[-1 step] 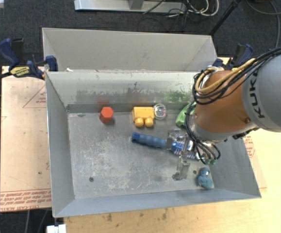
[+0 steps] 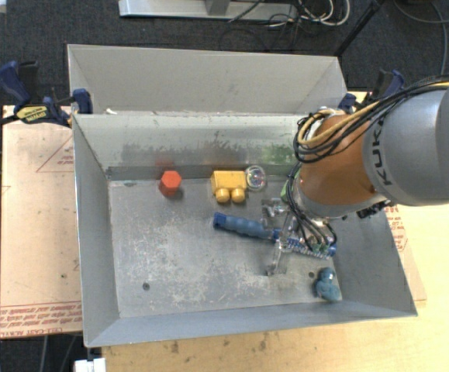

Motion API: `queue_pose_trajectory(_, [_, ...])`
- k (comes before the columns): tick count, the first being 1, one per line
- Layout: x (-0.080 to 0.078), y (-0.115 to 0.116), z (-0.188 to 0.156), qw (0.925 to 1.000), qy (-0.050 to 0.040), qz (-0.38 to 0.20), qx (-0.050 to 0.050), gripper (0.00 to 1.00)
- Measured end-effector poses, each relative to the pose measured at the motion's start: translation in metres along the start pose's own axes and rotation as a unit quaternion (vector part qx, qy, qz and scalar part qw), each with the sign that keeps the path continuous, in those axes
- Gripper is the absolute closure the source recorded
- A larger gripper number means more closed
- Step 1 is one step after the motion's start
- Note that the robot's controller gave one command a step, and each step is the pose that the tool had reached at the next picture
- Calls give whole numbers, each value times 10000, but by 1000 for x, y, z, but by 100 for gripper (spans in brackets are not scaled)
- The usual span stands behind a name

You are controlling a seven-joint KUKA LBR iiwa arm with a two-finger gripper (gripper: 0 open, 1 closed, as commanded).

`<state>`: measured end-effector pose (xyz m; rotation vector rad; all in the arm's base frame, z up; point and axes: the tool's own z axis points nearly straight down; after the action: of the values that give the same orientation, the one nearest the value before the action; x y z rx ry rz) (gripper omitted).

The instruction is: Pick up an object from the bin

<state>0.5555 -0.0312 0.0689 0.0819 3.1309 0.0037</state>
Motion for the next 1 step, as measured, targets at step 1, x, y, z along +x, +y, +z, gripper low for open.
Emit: queue_pose_trajectory(1, [1,1,-4,10000,9,-8,-1,100])
